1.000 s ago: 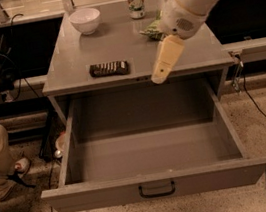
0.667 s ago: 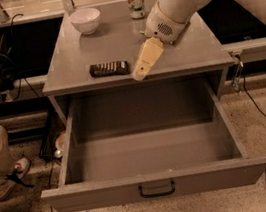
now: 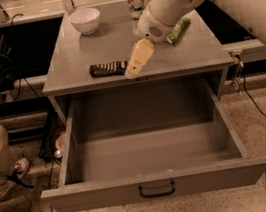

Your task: Place rxbar chocolate into top drawer

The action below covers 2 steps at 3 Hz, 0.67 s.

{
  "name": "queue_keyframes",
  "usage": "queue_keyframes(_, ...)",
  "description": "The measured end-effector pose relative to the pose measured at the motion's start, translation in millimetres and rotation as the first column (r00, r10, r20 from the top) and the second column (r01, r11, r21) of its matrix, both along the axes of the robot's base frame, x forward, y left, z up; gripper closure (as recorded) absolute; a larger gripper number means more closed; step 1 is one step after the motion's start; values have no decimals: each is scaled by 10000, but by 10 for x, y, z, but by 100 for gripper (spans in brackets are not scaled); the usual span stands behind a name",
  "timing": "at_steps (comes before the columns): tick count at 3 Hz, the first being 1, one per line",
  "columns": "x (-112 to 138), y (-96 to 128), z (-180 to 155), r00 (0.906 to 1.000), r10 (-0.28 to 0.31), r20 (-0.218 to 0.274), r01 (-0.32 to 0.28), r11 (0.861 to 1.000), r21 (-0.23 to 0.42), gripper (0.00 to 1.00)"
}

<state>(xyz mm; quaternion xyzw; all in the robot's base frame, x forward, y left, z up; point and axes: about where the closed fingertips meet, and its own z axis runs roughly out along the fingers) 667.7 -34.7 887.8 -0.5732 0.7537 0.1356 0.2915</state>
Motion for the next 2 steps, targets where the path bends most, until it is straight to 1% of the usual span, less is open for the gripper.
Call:
queue_keyframes(1,266,126,-92,9990,304,318,-309,9994,165,0)
queue_keyframes(2,560,412,-246,9969,542,566,-557,9981,258,0)
